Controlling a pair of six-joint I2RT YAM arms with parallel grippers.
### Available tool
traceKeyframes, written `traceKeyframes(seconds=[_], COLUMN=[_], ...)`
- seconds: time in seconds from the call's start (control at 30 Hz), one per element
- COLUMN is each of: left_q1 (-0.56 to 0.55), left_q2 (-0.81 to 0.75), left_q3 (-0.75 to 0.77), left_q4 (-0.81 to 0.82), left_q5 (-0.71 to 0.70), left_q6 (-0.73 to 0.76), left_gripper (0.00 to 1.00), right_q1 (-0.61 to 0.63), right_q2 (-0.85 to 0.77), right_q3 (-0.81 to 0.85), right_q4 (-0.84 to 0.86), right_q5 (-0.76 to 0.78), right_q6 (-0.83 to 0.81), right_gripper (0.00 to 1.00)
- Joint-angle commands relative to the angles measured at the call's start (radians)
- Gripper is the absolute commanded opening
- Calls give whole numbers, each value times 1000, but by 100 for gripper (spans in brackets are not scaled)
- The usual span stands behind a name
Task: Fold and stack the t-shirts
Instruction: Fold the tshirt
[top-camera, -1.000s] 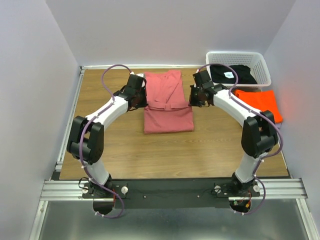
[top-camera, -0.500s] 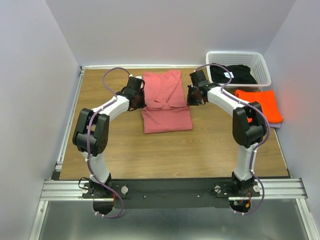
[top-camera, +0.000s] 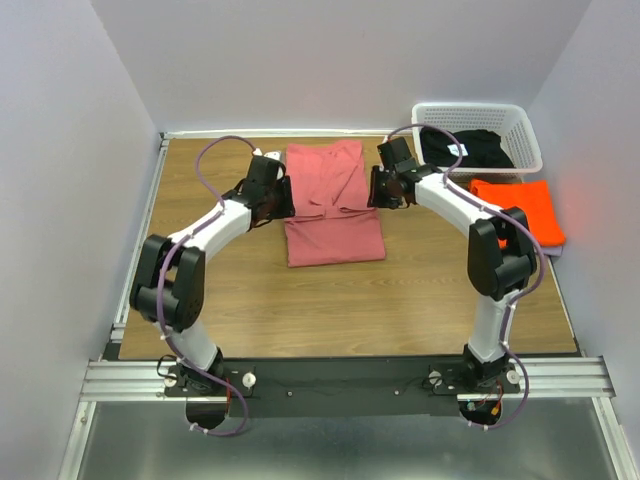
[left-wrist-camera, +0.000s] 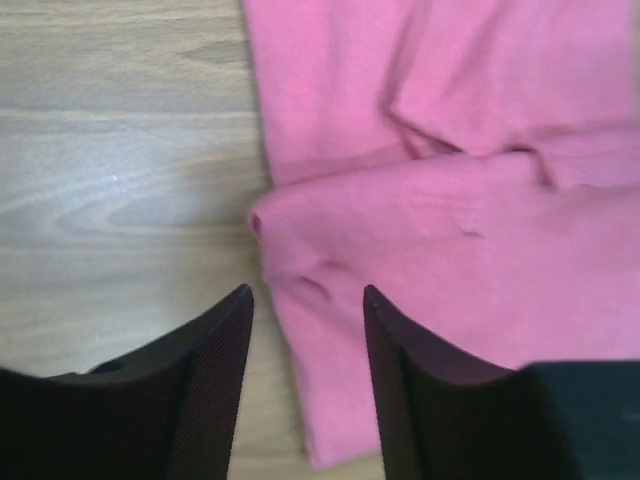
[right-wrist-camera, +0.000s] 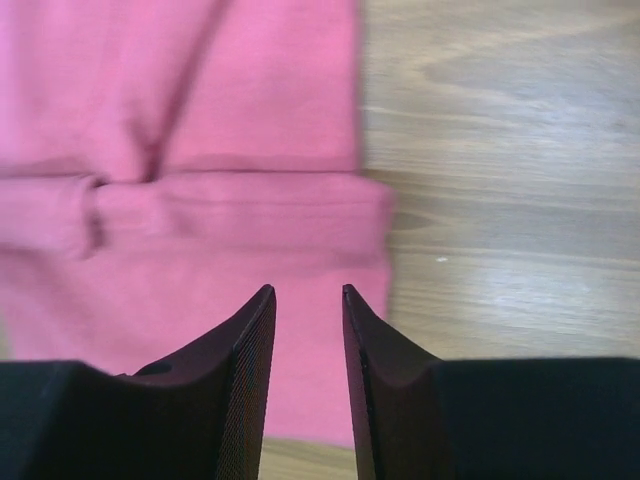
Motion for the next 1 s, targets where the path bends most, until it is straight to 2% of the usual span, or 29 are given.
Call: traceKeyframes(seconds=[0.0,0.03,0.1,0.2,0.23,0.33,0.5,0.77,0.97], left_q1=[-83,-107,-185,-249,-258,-290,-318,-358,-400], left_q2=[-130,-141,-144,-106,-92,-13,86,63,-45], left_q3=[-58,-69,-99,-139,-145,-142,-136,-247,-377], left_q4=[44,47,75,113,145,176,167,181,158], left_q5=[-56,-63,-83,-94,-93,-85,-59,-25,-14], left_q6=[-43,-43,-58,-80,-86,-86,-76,-84,-106], left_gripper=[47,42,40,30,22,20,16,14,14], right_q1=[58,77,89,104,106,107,112,95,49], right_q2=[-73,-73,-59,-15,-4,51,122,238,266], right_q3=[-23,-30,-50,-57,-58,-50,-5,115,233], right_q4=[47,75,104,155,165,214,230,228,230], right_q5=[-50,-67,-97,-144,-152,-211,-241,-155,-103], right_q6=[-2,5,17,41,48,75,86,68,66], right_gripper=[36,34,27,19,17,12,11,11,12])
